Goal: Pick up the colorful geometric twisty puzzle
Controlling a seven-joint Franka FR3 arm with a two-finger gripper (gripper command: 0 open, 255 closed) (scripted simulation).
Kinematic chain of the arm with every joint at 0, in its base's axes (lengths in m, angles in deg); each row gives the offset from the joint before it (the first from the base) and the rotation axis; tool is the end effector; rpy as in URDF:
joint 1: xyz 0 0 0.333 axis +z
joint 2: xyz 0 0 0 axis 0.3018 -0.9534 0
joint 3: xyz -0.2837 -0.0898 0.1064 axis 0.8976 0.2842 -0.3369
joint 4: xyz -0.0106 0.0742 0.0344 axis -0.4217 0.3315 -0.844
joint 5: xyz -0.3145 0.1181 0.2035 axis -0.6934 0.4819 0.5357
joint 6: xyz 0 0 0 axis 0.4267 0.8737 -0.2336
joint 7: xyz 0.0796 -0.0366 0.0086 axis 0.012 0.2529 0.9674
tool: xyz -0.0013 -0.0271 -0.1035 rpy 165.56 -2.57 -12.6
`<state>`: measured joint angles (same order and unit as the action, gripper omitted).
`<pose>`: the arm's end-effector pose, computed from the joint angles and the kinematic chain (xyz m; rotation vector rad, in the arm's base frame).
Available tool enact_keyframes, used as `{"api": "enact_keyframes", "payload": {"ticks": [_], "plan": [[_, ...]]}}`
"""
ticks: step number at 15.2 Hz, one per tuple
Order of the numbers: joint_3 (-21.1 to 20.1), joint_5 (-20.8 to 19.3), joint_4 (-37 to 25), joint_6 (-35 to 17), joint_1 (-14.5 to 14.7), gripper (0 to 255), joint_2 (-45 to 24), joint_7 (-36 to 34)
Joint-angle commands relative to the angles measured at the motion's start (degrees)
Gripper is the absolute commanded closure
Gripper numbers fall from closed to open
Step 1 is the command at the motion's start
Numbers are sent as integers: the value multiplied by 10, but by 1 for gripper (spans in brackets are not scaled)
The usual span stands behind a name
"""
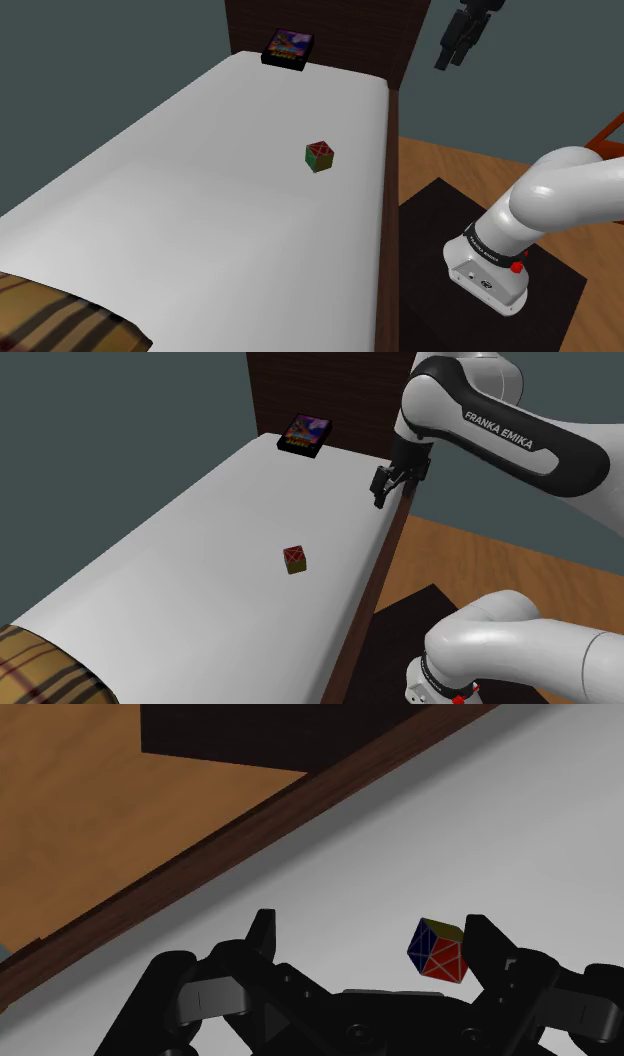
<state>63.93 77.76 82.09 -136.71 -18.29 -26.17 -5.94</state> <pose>0.3043 0.0055 0.6182 -3.0364 -0.1584 -0.0018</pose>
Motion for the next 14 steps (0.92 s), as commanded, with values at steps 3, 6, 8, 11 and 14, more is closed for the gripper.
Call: {"api": "enact_keyframes", "payload": {"ticks": [3,6,8,11,14], "plan": [[-19,9,18,-32,3,0,-14,-19],[-48,21,40,-82,9,0,-41,-47],[-67,28,50,-115,12,0,-63,-65],[-95,36,60,-164,17,0,-103,-94],[-122,40,63,-213,20,0,-149,-123]]}}
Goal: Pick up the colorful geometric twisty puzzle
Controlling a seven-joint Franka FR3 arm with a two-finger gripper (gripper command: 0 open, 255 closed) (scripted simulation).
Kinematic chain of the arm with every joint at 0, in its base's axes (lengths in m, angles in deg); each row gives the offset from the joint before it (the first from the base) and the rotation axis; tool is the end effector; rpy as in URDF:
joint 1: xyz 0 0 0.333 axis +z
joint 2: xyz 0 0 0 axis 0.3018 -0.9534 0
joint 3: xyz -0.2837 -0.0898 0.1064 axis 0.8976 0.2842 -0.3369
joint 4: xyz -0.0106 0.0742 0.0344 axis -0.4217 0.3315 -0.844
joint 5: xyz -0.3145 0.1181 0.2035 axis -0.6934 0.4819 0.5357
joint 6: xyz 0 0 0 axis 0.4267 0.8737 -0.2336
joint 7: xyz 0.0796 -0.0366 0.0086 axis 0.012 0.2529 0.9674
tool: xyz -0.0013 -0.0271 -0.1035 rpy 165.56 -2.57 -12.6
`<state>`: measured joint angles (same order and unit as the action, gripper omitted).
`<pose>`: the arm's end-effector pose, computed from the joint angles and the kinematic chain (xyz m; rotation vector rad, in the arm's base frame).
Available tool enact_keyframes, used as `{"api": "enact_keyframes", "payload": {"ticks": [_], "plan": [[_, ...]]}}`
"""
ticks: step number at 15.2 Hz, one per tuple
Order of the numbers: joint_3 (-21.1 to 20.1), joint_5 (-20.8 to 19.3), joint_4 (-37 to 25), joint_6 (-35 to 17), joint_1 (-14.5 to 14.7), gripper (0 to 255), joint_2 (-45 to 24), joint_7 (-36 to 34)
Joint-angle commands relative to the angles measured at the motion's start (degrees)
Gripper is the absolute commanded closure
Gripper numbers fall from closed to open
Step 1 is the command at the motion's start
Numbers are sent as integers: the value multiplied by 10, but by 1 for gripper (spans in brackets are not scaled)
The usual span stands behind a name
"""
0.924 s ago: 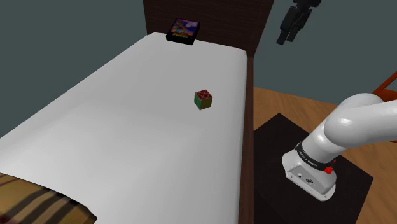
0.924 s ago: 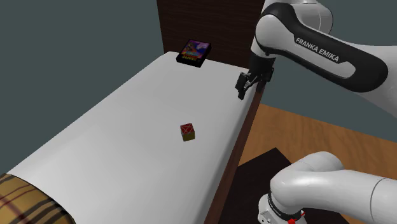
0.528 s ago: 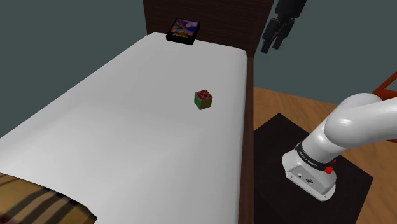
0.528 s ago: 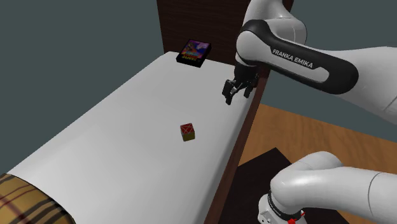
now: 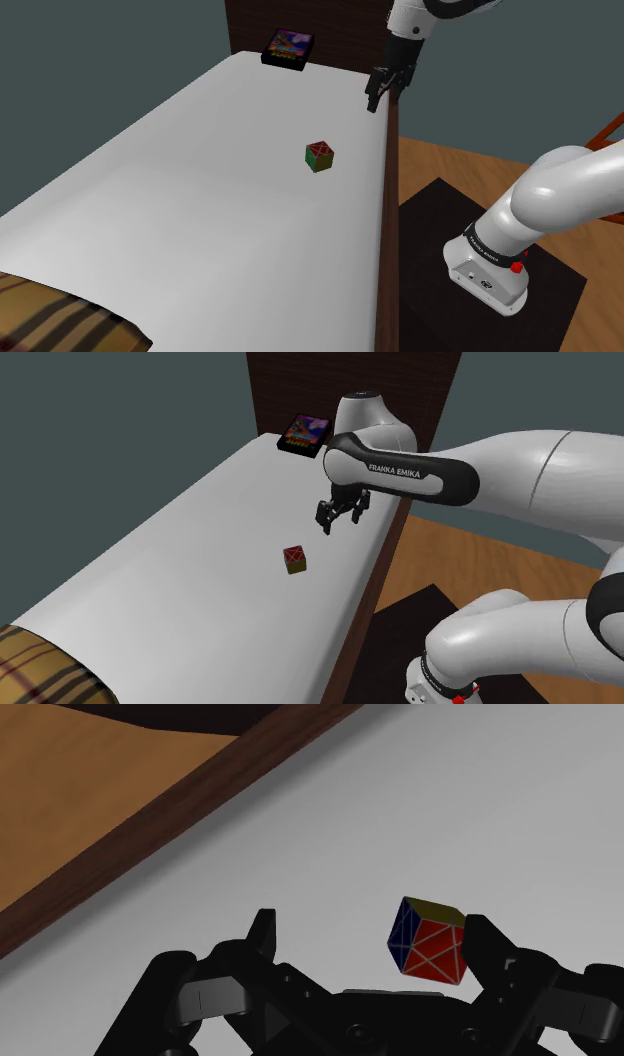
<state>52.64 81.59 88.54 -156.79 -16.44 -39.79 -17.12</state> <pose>0.3791 0.1020 0.5071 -3.0812 -0.0882 0.0293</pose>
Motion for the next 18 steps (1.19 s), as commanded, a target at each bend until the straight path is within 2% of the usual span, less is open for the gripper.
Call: {"api": "enact_keyframes", "payload": {"ticks": [1,8,14,18], "plan": [[-18,2,-2,-29,2,0,-30,-21],[-77,-19,-29,-133,3,0,-166,-100],[-111,-76,-83,-203,8,0,-302,-185],[-112,-88,-79,-229,10,0,-326,-195]]}}
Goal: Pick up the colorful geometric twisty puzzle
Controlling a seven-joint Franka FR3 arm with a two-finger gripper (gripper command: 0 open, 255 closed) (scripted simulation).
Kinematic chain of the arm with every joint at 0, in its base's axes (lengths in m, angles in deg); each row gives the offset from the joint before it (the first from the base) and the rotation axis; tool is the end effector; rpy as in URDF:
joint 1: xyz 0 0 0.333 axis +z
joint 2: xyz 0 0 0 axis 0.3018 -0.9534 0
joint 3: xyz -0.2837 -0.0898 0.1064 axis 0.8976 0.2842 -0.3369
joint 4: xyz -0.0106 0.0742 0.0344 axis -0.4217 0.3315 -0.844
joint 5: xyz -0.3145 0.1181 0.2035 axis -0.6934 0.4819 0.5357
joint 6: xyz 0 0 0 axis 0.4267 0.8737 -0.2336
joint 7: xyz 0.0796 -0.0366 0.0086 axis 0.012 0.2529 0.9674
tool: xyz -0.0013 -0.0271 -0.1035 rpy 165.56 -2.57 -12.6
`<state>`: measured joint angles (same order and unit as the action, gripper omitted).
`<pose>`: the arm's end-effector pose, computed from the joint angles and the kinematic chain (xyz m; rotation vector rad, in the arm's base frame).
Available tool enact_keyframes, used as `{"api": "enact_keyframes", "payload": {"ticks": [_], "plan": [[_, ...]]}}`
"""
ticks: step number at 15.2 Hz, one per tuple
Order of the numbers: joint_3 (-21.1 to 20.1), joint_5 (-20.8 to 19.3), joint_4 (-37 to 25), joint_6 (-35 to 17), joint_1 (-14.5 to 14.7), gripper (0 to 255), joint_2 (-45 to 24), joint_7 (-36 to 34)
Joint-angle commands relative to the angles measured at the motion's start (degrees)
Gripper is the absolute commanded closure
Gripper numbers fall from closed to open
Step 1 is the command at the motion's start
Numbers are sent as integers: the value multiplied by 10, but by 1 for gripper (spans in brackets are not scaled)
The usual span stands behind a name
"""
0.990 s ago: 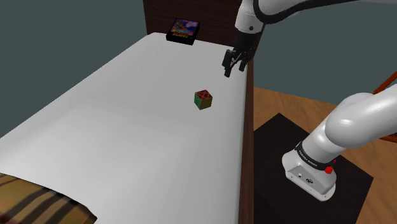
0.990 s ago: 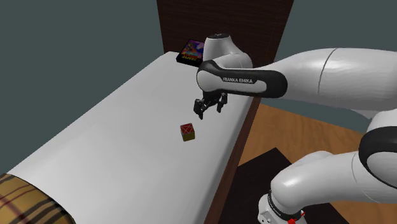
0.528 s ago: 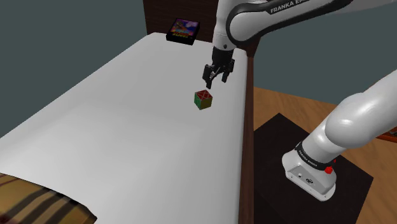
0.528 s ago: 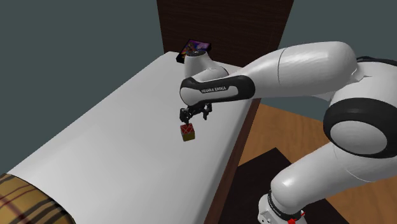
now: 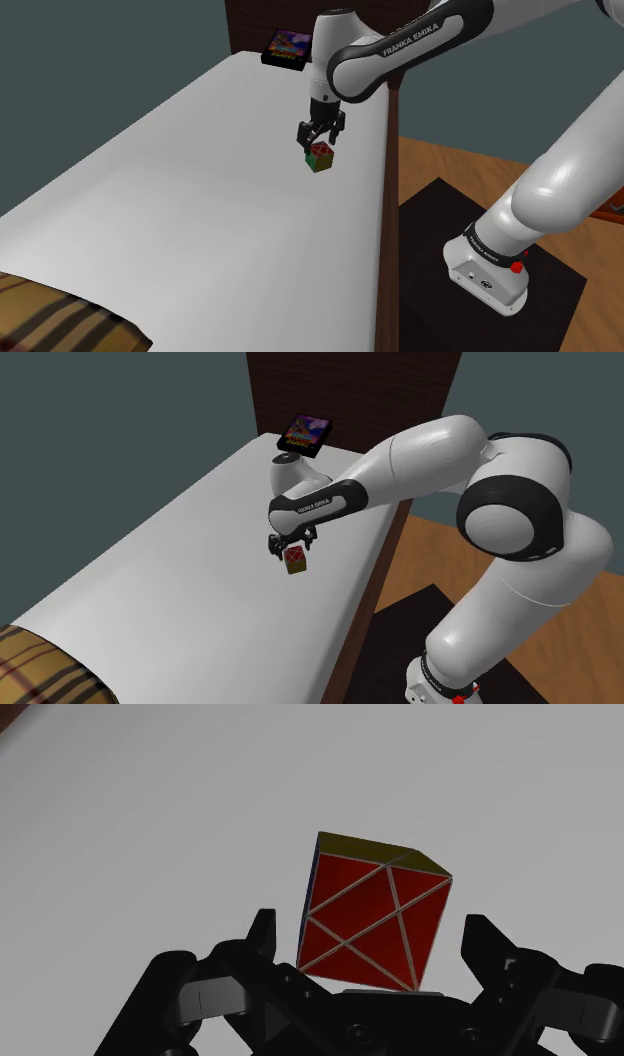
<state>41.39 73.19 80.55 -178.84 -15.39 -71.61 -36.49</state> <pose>0.4736 0.2159 0.3537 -3.1342 0.0071 0.0641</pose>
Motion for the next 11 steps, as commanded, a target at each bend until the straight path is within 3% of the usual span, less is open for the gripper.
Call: {"api": "enact_keyframes", "payload": {"ticks": [1,6,7,11], "plan": [[1,-6,4,-16,0,0,-12,-3],[1,-15,14,-43,1,0,-31,-9],[1,-16,12,-42,1,255,-33,-11],[1,-16,12,-42,2,255,-33,-12]]}}
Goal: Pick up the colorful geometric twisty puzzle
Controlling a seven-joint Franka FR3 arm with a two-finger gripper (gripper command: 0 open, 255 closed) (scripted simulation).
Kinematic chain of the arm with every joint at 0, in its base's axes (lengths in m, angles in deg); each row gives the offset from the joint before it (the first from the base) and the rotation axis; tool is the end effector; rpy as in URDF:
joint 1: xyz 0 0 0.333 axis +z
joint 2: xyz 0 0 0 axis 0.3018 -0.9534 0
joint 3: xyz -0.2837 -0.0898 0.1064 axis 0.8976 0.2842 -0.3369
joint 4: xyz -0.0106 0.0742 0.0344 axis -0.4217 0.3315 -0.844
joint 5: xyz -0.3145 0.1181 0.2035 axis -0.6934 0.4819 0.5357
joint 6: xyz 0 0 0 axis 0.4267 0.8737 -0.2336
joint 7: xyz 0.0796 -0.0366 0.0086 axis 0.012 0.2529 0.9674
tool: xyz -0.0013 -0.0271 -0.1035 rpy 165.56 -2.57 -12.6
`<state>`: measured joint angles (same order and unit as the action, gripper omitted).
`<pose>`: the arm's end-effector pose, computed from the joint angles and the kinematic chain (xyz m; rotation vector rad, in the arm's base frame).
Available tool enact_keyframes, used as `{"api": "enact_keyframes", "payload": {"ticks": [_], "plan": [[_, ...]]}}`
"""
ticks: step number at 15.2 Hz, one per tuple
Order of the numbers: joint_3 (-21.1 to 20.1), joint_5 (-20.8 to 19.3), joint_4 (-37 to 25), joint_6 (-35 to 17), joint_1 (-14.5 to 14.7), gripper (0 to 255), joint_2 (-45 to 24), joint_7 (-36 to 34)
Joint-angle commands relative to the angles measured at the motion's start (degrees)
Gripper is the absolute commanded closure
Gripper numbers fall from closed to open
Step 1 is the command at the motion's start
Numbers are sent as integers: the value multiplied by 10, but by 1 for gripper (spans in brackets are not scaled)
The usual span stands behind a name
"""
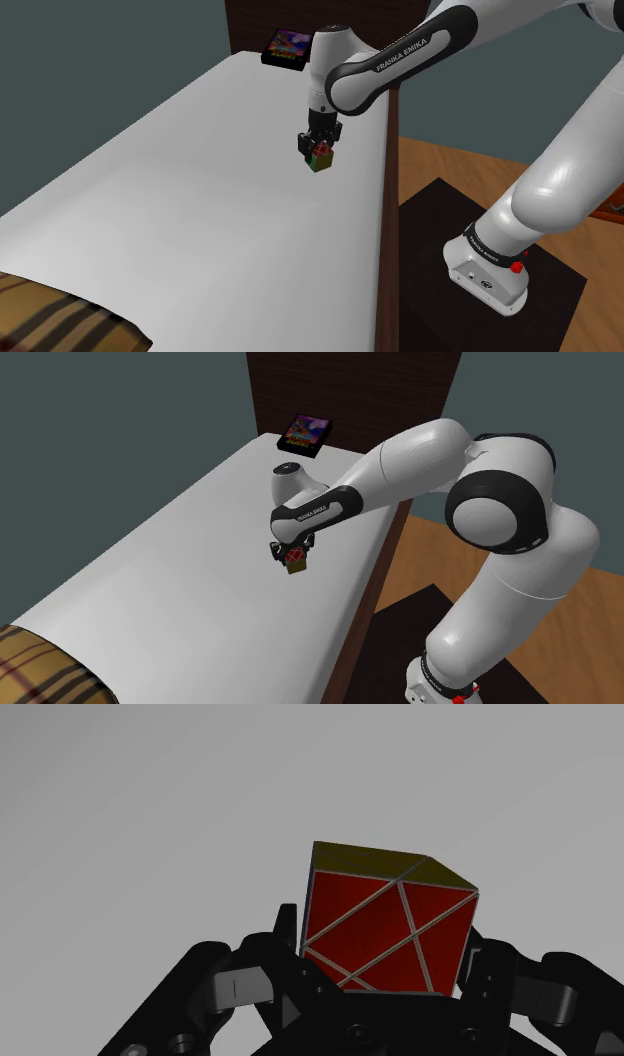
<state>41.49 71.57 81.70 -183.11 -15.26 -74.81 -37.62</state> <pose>0.4760 0.2164 0.3245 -3.1339 0.0095 0.0598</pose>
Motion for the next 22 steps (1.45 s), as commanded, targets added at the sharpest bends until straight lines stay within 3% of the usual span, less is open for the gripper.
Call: {"api": "enact_keyframes", "payload": {"ticks": [1,5,22], "plan": [[-1,0,1,0,0,255,0,0],[0,1,2,0,-1,255,1,2],[1,31,-49,115,-4,255,69,23]]}}
